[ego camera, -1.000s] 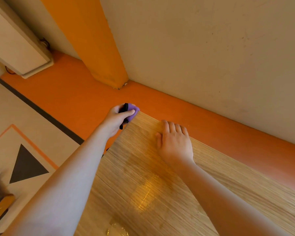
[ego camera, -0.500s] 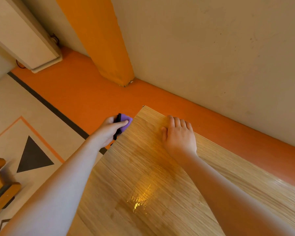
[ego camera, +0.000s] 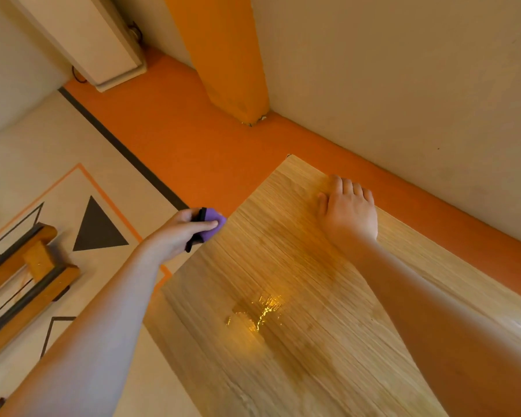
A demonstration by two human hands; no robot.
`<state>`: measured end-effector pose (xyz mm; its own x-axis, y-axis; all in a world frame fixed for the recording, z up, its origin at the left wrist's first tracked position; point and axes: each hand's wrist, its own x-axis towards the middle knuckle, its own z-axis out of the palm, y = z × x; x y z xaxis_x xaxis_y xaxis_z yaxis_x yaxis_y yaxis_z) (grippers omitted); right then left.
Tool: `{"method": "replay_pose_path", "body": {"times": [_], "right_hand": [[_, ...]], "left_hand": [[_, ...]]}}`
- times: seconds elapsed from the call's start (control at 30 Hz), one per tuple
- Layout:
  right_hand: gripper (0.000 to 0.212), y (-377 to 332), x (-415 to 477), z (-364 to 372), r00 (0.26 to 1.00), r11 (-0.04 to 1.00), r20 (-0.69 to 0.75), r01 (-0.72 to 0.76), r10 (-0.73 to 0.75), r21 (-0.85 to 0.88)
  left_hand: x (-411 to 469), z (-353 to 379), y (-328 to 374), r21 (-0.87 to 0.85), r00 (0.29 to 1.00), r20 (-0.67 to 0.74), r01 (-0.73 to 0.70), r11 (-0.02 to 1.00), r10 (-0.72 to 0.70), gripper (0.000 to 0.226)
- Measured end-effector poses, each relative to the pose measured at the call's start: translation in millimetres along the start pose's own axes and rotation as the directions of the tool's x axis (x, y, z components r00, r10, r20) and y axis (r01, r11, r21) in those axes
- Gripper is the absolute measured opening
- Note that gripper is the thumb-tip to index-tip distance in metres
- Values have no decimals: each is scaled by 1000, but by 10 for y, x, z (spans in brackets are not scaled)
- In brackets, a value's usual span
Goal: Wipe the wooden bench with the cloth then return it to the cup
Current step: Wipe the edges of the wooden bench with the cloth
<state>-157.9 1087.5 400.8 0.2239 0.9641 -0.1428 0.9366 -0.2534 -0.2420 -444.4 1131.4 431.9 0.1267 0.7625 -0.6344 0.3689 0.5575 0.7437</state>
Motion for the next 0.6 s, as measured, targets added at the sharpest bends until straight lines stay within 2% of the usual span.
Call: {"method": "replay_pose_path", "body": {"times": [0.2,0.4,0.47,0.53,0.6], "right_hand": [[55,-11,-14,0,1000,1000,1,-8,8,-16],[55,-5,-27,3,1000,1000,-4,3,-3,-7],[55,-8,-22,10,1000,1000,-6,3,-4,-16],[55,-13,-20,3,1000,1000,-6,1,-1,-19],[54,-7,-17,-8,1000,1000,-12,-3,3,-20]], "left_hand": [[143,173,46,-41,998,-15,-60,997,60,15],[-438,-377,-552,-140,996,-43,75,987,-82,20],[-583,-536,-686,-146,991,-42,119,982,-126,30],[-598,-552,-662,-88,994,-26,107,990,-110,41],[-499,-438,-564,-46,998,-29,59,997,-61,22]]}}
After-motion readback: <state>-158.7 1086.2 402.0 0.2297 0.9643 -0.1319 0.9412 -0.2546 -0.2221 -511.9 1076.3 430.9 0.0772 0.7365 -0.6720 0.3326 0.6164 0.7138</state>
